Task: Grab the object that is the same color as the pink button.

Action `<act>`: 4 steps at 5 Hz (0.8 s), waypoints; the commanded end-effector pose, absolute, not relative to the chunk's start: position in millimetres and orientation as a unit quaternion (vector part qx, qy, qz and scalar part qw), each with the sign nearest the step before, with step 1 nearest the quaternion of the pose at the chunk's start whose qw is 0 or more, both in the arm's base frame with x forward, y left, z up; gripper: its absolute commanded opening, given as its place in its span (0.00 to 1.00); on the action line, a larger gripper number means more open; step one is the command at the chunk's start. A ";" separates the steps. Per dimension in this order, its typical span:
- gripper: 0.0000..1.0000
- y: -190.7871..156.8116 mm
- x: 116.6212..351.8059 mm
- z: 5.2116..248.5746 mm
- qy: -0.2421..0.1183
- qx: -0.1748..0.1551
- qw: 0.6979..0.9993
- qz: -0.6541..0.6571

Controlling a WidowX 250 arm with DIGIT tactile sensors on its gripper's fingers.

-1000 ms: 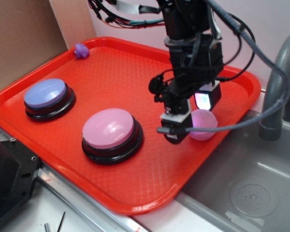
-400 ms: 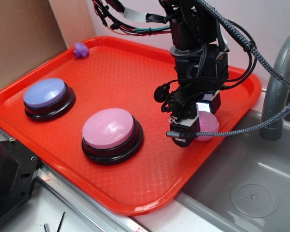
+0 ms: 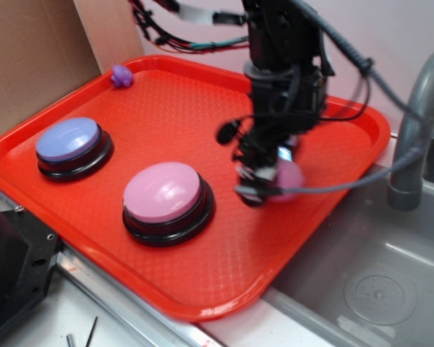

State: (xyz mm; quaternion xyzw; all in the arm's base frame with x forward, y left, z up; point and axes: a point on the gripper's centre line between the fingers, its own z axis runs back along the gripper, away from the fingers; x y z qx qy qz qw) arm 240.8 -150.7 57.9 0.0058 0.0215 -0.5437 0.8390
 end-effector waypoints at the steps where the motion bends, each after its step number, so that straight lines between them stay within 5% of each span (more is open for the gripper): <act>1: 0.00 -126.4 236.1 139.8 0.013 0.083 0.938 -0.336; 3: 0.00 -43.1 222.1 200.2 0.029 -0.011 0.995 -0.095; 4: 0.00 -13.5 212.5 217.0 0.015 -0.028 0.999 0.029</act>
